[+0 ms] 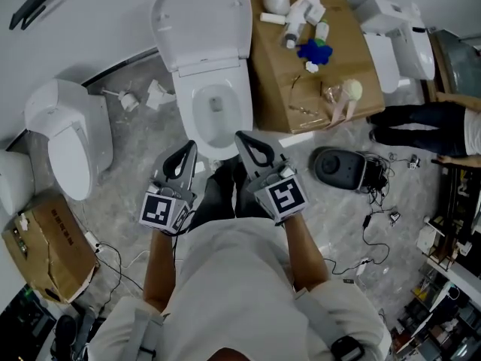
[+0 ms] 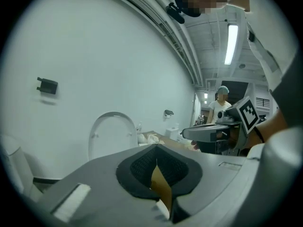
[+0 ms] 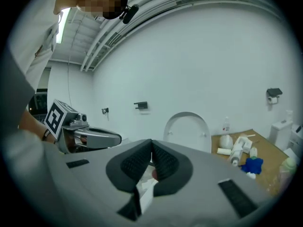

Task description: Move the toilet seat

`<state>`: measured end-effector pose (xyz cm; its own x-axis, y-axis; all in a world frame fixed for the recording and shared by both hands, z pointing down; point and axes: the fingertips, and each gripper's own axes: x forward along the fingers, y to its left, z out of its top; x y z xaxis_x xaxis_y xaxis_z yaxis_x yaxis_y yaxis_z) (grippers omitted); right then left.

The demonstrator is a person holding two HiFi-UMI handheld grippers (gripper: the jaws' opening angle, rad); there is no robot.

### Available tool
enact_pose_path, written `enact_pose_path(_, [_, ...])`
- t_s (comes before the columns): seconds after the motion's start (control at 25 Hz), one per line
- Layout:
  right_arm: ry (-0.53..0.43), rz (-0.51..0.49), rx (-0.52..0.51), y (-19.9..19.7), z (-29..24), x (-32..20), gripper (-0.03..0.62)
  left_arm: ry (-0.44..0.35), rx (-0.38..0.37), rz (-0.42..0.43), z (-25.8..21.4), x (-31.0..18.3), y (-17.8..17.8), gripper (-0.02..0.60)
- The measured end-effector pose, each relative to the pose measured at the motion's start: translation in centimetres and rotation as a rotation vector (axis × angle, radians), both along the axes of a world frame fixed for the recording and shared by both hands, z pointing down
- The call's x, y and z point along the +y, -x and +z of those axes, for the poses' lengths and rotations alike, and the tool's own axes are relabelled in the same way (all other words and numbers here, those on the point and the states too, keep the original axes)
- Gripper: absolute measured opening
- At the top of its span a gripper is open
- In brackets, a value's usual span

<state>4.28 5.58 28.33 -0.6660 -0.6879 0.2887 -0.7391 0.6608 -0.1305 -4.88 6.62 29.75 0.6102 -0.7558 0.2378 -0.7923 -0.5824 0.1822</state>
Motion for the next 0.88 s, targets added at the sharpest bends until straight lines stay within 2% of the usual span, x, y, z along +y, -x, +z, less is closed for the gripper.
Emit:
enact_pose_path(0.32, [0.094,-0.026,0.035,-0.4,7.0,-1.2,0.003,0.080,-0.013,0.010,7.0,-1.5,0.1,0.002])
enact_pose_path(0.6, [0.109,-0.037,0.047,-0.2,12.8,-3.1,0.005,0.148,-0.009,-0.016,13.1,-2.7,0.3,0.002])
enact_pose_path(0.88, [0.153,-0.049,0.072,-0.7,19.3,-4.2,0.009,0.236,-0.008,-0.041,20.5,-3.0,0.4,0.029])
